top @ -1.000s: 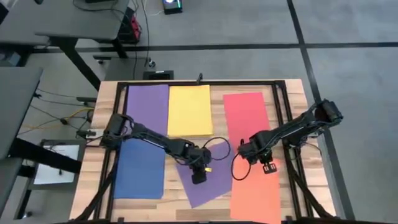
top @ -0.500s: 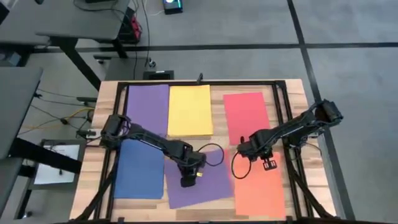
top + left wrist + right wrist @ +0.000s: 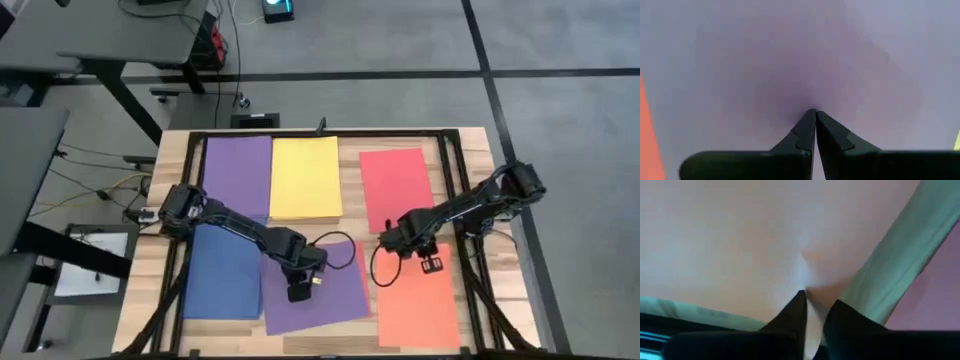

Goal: Organize paper
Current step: Move the orange paper to the bottom right of the table, then stack the purple paper on top of the purple paper

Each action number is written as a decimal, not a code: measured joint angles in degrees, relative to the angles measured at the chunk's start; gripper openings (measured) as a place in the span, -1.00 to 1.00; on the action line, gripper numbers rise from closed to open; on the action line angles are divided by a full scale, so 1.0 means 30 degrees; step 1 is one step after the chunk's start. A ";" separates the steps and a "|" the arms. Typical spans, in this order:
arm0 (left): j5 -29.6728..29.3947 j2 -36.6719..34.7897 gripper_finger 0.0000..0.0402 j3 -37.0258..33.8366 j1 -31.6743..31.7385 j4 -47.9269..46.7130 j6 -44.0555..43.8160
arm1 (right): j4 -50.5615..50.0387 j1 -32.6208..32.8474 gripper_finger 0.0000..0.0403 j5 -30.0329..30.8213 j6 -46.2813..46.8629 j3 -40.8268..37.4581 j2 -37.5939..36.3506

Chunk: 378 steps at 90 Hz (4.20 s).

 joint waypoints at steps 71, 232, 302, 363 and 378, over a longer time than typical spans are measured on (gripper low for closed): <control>-0.0299 -0.0015 -1.00 0.0032 0.0401 0.1551 0.2211 | -0.1917 -0.2135 -0.15 0.1021 0.4799 0.4547 -0.2199; -0.2572 -0.0146 -0.71 -0.1452 -0.0328 0.6108 0.0936 | 2.2787 -0.1424 0.01 0.0474 2.1349 -0.2468 0.0180; -0.2769 -0.0124 -0.71 -0.1467 -0.0291 0.6445 0.1047 | 2.6418 -0.0699 -0.30 -0.0328 2.0702 -0.2428 0.2279; -0.2341 -0.5136 -0.66 0.2748 0.1594 -0.2107 0.3395 | 1.3819 -0.1892 -1.00 -0.0575 1.2593 0.0840 -0.5396; -0.0880 -0.7343 -0.47 0.2934 0.3540 -0.0855 0.3040 | 1.2014 -0.2149 -1.00 -0.0561 1.1089 0.1483 -0.6140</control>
